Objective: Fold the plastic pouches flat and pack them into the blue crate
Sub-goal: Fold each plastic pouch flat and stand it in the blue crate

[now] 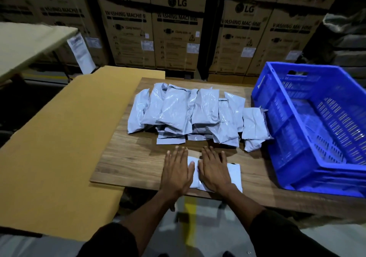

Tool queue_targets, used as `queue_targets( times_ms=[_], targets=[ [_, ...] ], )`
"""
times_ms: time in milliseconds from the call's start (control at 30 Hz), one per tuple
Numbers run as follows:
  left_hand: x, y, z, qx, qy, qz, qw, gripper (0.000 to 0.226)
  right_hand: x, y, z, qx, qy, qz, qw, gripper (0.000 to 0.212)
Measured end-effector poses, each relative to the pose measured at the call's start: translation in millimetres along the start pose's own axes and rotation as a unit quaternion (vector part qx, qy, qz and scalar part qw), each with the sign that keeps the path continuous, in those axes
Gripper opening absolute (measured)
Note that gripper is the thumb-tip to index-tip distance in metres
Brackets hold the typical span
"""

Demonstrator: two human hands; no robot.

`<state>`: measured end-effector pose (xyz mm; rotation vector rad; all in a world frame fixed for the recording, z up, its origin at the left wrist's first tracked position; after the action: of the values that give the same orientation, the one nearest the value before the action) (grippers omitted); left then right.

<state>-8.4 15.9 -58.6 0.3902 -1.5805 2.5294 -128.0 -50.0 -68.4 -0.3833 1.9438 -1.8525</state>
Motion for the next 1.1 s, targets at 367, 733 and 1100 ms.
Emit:
queue_targets(
  times_ms=[367,733,1100],
  targets=[
    [-40.5,19.5,5.4,-0.089,-0.325,0.02,0.941,0.081,-14.0,7.7,30.6,0.032,0.061,-0.012,0.998,0.061],
    [-43.3,29.7,-0.6,-0.118,-0.334,0.037,0.934,0.086,-15.7,11.6,29.8,0.06,0.059,-0.038,0.996,0.057],
    [-44.9,27.0,-4.8,-0.128,-0.324,0.061,0.935,0.086,-19.2,12.0,25.8,0.069,0.06,-0.053,0.994,0.051]
  ],
)
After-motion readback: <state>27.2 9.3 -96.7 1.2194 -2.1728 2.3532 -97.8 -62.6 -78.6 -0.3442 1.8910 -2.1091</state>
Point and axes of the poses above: each hand's wrist, its own z-axis towards the middle knuckle, its own y-axis out of the palm, x = y × z, the point moved 7 cm from there along z, towards the middle knuckle, and after that the axes turned 3 degrees about -x, right-handed, at the moved point
